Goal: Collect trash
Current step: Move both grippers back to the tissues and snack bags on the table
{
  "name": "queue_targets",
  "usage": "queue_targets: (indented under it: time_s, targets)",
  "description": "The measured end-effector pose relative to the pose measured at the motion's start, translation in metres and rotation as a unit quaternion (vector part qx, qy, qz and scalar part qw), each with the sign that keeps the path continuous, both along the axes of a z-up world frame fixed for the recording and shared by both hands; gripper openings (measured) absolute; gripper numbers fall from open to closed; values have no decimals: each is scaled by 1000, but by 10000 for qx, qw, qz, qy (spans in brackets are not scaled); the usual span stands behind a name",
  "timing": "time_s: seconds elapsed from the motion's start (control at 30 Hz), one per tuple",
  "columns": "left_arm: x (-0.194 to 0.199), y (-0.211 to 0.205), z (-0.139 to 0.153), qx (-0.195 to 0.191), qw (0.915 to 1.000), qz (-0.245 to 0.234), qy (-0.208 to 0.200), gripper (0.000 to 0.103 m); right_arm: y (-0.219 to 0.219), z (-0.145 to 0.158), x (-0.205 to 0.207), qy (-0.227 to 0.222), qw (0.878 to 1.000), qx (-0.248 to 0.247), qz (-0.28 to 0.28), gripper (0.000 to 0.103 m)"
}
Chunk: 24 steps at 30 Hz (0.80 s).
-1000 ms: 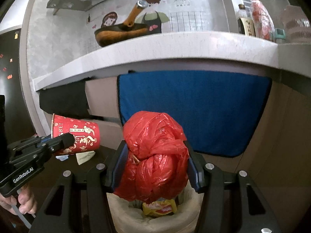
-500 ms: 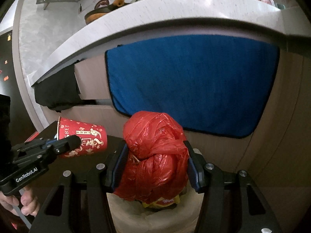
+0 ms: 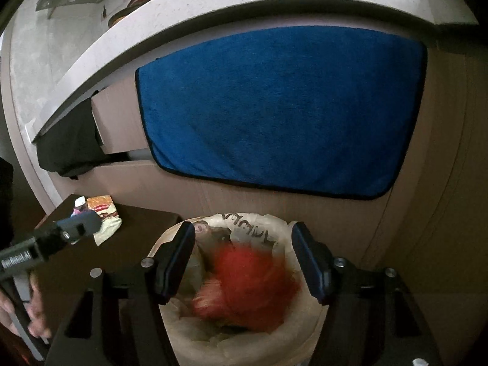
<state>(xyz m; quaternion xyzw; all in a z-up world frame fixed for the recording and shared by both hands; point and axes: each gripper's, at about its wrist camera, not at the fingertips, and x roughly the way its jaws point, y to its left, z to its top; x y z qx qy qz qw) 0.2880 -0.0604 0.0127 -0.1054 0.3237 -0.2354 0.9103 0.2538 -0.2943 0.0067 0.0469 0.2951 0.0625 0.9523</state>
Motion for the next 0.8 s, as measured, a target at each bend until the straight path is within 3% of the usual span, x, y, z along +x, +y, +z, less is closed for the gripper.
queue_targets:
  time_s: [0.13,0.3,0.5,0.63,0.8]
  targets:
    - [-2,35,0,109,9992,379,-45,42,13,6,-2,-66,9998,-73,170,63]
    - [-6,94,-3,220,9950,976,-13,42,52,11,-3,-190,9981,-502,312,61]
    - [-19,179,-10,306,9834,1786,0,42,92,16,10,-182,9970,120,743,60]
    - [-29,230,-17,304,9758,2163,9,42,141,9,24,-57,9935,89,1129,60]
    - [-37,284,-31,281,9721,2321,157,42,214,-15,53,332,9822,-21,1850,58]
